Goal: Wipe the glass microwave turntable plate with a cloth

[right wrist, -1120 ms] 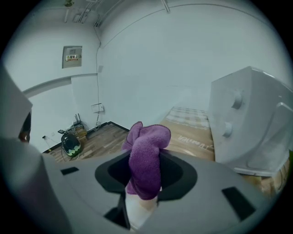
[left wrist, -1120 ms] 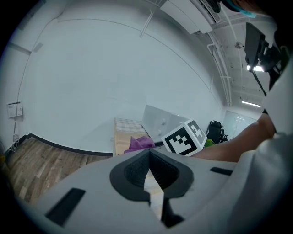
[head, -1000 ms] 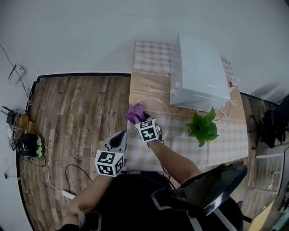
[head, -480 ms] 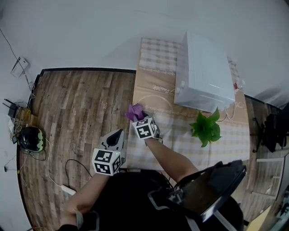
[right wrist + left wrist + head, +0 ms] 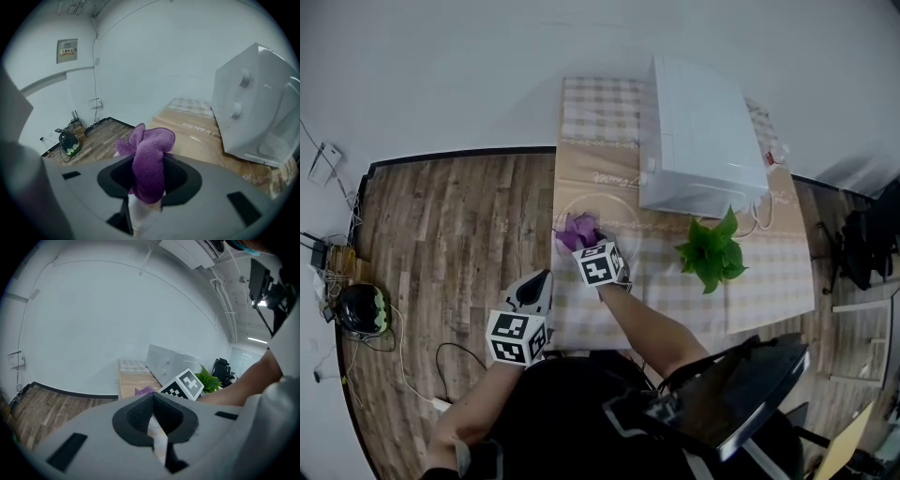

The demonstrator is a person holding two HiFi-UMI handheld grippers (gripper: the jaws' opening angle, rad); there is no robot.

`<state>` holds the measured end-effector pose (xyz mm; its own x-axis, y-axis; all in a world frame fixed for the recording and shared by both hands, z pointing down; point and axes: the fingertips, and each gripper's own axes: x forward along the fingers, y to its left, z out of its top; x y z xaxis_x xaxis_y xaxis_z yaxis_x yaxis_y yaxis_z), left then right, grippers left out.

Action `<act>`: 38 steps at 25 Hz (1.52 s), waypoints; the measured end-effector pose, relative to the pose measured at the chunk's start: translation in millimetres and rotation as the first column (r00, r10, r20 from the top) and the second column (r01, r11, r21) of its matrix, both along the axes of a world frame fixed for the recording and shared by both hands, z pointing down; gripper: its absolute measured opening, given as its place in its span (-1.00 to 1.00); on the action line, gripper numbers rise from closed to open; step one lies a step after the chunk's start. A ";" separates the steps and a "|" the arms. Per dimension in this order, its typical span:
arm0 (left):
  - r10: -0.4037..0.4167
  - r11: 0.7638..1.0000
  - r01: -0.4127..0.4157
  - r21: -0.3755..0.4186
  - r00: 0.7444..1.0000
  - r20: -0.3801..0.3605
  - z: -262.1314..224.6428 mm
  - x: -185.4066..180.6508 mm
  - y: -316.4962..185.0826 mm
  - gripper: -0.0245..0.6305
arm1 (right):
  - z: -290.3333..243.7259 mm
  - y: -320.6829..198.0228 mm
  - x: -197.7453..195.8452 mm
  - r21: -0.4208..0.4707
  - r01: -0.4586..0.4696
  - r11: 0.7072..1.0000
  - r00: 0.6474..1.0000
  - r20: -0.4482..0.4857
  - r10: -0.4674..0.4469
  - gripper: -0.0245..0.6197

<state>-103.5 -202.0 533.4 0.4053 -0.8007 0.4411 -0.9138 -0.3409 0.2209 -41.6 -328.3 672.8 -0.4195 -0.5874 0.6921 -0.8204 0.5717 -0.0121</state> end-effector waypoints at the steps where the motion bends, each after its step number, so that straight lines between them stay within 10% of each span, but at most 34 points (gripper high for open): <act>1: 0.009 1.000 -0.009 -0.002 1.000 -0.001 1.1 4.0 -0.1 -0.92 | -0.3 -1.1 4.8 0.000 -0.009 1.000 1.000 0.000 0.009 -0.48; 24: 0.131 0.991 -0.132 -0.023 0.991 -0.026 7.3 66.1 -5.0 -0.92 | -0.6 -8.0 120.7 0.011 -0.184 0.983 0.981 -0.053 0.185 -0.47; 38: 0.057 0.998 -0.058 -0.031 0.998 -0.022 13.4 80.0 0.9 -0.92 | -12.0 -7.3 155.3 0.041 -0.230 0.972 0.972 -0.039 0.231 -0.47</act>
